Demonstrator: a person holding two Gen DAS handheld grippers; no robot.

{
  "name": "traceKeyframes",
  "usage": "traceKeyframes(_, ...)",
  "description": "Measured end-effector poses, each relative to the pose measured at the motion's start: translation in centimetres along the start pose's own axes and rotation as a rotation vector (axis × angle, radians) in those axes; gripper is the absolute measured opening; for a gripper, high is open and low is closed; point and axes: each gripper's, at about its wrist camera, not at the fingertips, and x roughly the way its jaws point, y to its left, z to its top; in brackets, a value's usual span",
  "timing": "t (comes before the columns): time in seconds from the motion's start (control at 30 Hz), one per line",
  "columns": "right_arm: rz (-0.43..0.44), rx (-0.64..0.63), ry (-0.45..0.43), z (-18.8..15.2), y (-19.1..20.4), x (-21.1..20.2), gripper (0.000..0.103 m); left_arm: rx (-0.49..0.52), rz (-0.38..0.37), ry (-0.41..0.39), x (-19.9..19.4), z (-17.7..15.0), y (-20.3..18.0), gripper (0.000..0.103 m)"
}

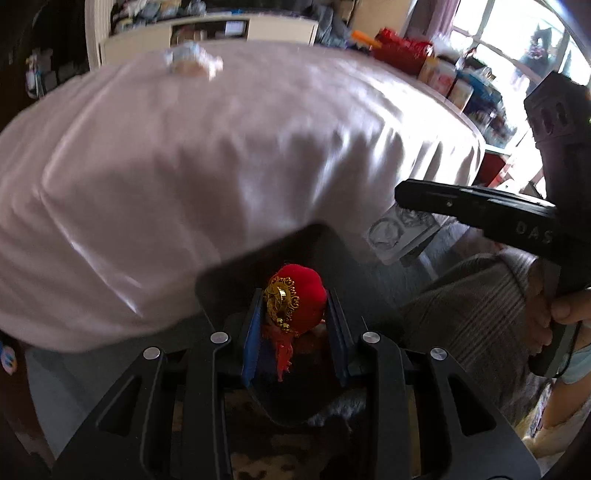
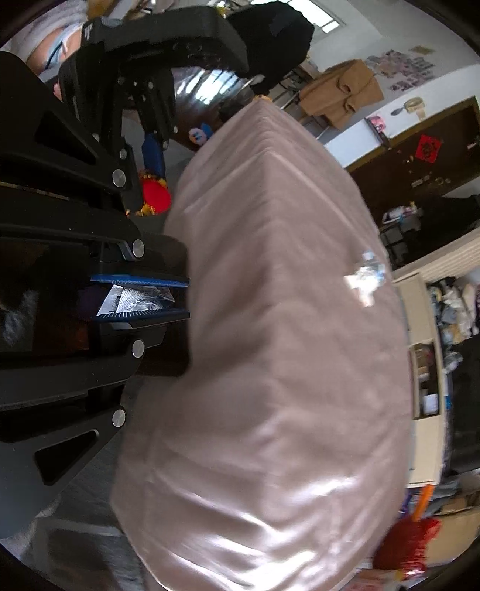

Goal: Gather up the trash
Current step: 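Lower the ornament and foil packet into the black bin and open both tools, then grasp the crumpled tissue with the right tool while the left tool grasps the clear wrapper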

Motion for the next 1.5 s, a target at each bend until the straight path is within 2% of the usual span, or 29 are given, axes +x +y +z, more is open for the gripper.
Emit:
traceKeyframes(0.13,0.001,0.005,0.057,-1.7,0.0,1.7,0.013,-0.017,0.015,0.076,2.5,-1.7,0.4,0.031)
traceKeyframes(0.23,-0.025,-0.004,0.104,-2.7,0.2,3.1,0.013,-0.024,0.056,0.12,4.1,-2.5,0.7,0.031)
traceKeyframes(0.47,-0.023,0.029,0.139,-3.5,-0.4,4.1,0.016,-0.042,0.05,0.164,5.7,-3.2,0.9,0.031)
traceKeyframes(0.57,-0.026,0.045,0.157,-3.4,-0.7,4.3,0.016,-0.046,0.056,0.165,5.8,-3.0,1.0,0.042)
traceKeyframes(0.63,-0.035,0.057,0.166,-3.5,-1.1,4.5,0.025,-0.042,0.067,0.163,5.7,-2.9,0.9,0.052)
traceKeyframes(0.67,-0.04,0.06,0.165,-3.5,-1.2,4.5,0.049,-0.041,0.072,0.163,5.6,-2.8,1.0,0.055)
traceKeyframes(0.7,-0.047,0.06,0.158,-3.4,-1.1,4.5,0.065,-0.042,0.076,0.161,5.6,-2.9,1.1,0.059)
traceKeyframes(0.8,-0.052,0.069,0.139,-3.4,-1.2,4.1,0.067,-0.044,0.095,0.153,5.1,-2.8,1.5,0.07)
traceKeyframes(0.83,-0.054,0.074,0.136,-3.4,-1.3,4.0,0.068,-0.048,0.107,0.148,4.8,-2.7,1.7,0.075)
traceKeyframes(0.93,-0.038,0.099,0.121,-3.3,-1.9,3.4,0.081,-0.057,0.136,0.122,3.3,-2.4,2.5,0.089)
traceKeyframes(1.0,-0.018,0.111,0.113,-3.0,-2.2,3.0,0.089,-0.066,0.154,0.096,2.2,-2.1,3.1,0.094)
traceKeyframes(1.23,0.012,0.072,0.024,0.3,-1.8,-0.4,0.091,-0.099,0.203,-0.03,-2.5,0.8,4.7,0.095)
traceKeyframes(1.5,-0.053,-0.055,-0.093,7.3,0.2,-3.6,0.092,-0.128,0.251,-0.158,-6.5,4.6,6.8,0.095)
